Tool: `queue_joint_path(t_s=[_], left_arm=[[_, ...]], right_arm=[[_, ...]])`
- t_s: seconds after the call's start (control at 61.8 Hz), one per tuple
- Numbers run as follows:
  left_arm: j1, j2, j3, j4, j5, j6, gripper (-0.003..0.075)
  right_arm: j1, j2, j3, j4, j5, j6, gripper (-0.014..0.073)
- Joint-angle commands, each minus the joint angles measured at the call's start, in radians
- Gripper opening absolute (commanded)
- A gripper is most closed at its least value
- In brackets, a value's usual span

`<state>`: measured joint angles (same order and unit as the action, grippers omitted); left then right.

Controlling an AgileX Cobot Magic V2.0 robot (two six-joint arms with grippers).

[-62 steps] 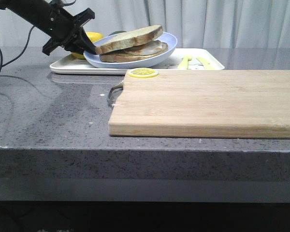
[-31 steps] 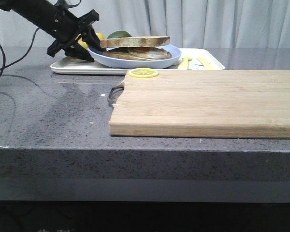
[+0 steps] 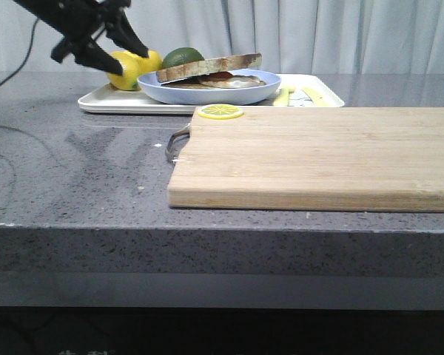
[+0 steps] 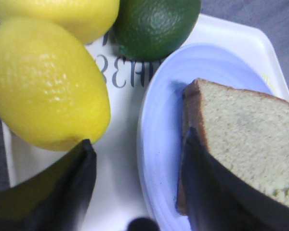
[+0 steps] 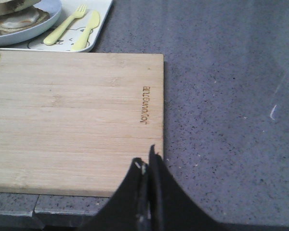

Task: Place bread and move sandwich to tray
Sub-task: 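Open the left gripper and withdraw it from the plate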

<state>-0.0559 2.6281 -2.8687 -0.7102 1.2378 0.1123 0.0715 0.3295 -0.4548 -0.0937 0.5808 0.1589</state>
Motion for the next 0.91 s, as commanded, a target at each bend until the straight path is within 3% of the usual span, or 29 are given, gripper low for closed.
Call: queue_joint_path(t_s=[0.0, 0.194, 0.68, 0.891], left_arm=[[0.009, -0.080, -0.073, -0.049, 0.014, -0.011, 0.0295], [0.009, -0.082, -0.088, -0.106, 0.020, -0.021, -0.0020], [-0.023, -0.226, -0.025, -0.081, 0.020, -0.065, -0.0020], [-0.071, -0.378, 0.229, 0.167, 0.020, -0.065, -0.0020]], right_arm=[[-0.006, 0.008, -0.026, -0.013, -0.076, 0.001, -0.0061], [-0.006, 0.008, -0.026, -0.013, -0.076, 0.001, -0.0061], [-0.006, 0.008, -0.026, -0.013, -0.088, 0.001, -0.0061], [-0.006, 0.008, -0.026, -0.013, -0.098, 0.001, -0.0061]])
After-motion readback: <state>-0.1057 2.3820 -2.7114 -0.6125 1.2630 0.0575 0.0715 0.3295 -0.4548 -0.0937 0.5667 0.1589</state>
